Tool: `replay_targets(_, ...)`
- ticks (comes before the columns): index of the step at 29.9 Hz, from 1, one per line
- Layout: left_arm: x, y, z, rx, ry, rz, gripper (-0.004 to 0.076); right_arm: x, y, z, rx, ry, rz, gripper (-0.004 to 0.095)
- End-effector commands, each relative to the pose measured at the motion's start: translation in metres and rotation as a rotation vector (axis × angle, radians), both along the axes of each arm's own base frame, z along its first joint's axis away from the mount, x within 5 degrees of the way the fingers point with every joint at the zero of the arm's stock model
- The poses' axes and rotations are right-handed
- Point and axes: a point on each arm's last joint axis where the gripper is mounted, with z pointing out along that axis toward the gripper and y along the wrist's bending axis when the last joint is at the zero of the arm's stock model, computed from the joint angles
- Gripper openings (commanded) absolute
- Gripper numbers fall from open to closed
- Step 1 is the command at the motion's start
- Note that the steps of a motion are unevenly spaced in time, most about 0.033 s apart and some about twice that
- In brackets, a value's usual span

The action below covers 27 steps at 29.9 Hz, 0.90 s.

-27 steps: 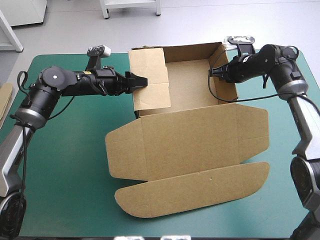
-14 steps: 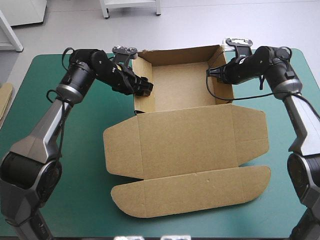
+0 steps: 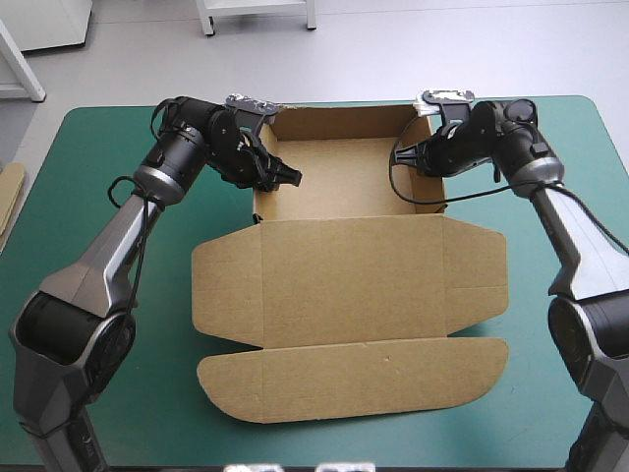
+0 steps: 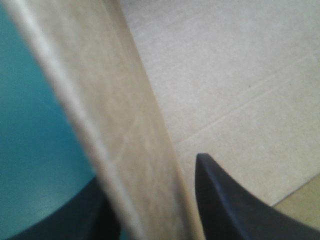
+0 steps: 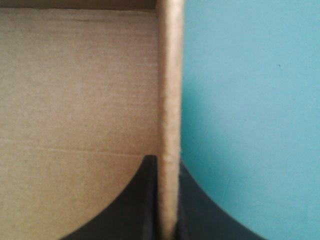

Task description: Fold the box

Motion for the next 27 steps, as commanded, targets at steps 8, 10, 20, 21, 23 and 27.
replay_targets(8,0.007,-0.006,0.002,-0.024,-0.042,-0.009,-0.0008,-0.01,0.011,0.025,-0.045,-0.098,0.018,0.0002)
replay_targets(10,0.01,-0.007,-0.004,-0.016,-0.032,-0.008,-0.0008,-0.009,0.011,0.024,-0.055,-0.1,0.016,0.0001)
replay_targets(20,0.025,-0.01,-0.027,0.028,-0.026,-0.004,-0.0008,0.005,0.012,-0.002,-0.109,-0.051,0.017,0.0002)
replay_targets(21,0.026,-0.011,-0.029,0.027,-0.027,-0.002,-0.0008,0.006,0.011,-0.004,-0.123,-0.047,0.017,0.0002)
replay_targets(23,0.03,-0.013,-0.034,0.026,-0.028,-0.002,-0.0008,0.009,0.01,-0.009,-0.145,-0.038,0.017,0.0002)
replay_targets(27,0.035,-0.015,-0.042,0.027,-0.032,-0.001,-0.0008,0.014,0.012,-0.019,-0.153,-0.028,0.018,0.0001)
